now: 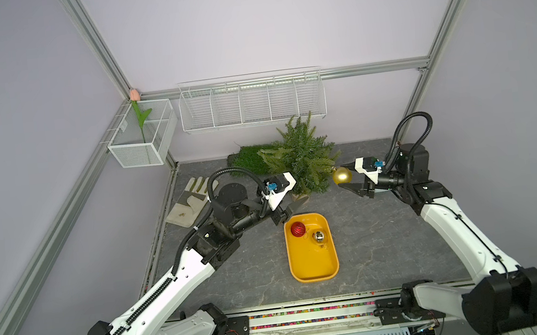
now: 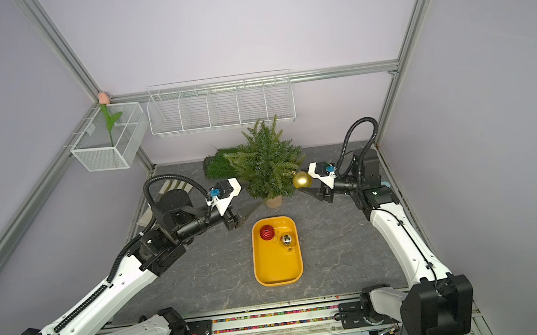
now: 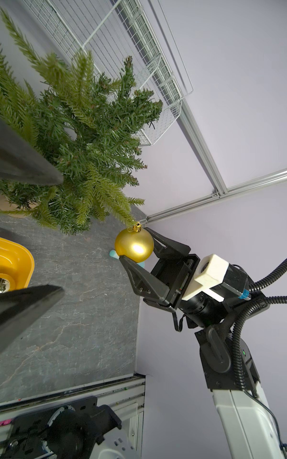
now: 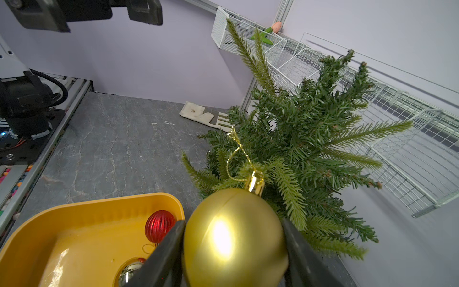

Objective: Decorate the small christmas tree with ornaments
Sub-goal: Hang an ornament on the christmas tree.

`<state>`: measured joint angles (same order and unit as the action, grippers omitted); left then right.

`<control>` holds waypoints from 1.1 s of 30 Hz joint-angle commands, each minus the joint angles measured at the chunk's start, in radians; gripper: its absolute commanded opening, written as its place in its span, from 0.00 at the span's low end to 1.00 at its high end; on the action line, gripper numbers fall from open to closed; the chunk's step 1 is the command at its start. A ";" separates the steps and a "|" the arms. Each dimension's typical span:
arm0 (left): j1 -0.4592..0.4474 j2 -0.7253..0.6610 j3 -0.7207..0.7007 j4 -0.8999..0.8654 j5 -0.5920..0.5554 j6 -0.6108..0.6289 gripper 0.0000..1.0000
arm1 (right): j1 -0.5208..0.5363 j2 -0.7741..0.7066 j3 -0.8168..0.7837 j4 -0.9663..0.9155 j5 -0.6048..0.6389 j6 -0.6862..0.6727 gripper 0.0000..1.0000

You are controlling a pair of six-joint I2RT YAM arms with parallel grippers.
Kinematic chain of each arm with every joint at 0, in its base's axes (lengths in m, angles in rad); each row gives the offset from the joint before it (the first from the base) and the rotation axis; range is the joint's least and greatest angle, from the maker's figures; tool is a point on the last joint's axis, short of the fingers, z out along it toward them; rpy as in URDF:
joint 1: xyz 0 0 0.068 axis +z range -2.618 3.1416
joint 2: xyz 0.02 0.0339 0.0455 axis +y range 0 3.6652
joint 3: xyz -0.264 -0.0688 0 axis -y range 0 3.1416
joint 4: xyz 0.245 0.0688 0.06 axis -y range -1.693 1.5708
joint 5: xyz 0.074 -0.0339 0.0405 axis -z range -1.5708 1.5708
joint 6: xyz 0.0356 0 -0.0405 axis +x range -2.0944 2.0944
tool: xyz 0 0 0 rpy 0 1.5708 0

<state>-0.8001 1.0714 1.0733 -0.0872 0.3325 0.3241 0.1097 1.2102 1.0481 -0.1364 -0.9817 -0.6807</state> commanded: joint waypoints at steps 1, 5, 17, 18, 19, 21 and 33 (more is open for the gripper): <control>0.002 -0.014 -0.003 0.008 -0.006 -0.017 0.66 | 0.008 0.014 0.012 0.030 0.010 0.003 0.58; 0.003 -0.018 -0.003 0.007 -0.004 -0.026 0.66 | 0.010 0.019 0.012 0.046 0.014 0.016 0.58; -0.001 0.041 0.076 -0.022 0.014 -0.067 0.66 | 0.015 -0.014 -0.010 0.075 0.071 0.028 0.57; -0.007 0.064 0.106 -0.038 0.013 -0.079 0.66 | 0.015 -0.016 -0.010 0.073 0.067 0.028 0.57; -0.013 0.088 0.138 -0.051 0.010 -0.089 0.66 | 0.015 -0.017 -0.011 0.071 0.064 0.028 0.57; -0.033 0.135 0.196 -0.063 -0.032 -0.120 0.65 | 0.015 -0.019 -0.011 0.069 0.063 0.027 0.57; -0.123 0.467 0.618 -0.327 -0.067 -0.315 0.51 | 0.016 -0.029 -0.011 0.058 0.076 0.017 0.57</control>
<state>-0.9047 1.5040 1.6360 -0.2932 0.2764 0.0563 0.1204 1.2060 1.0481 -0.0837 -0.9085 -0.6582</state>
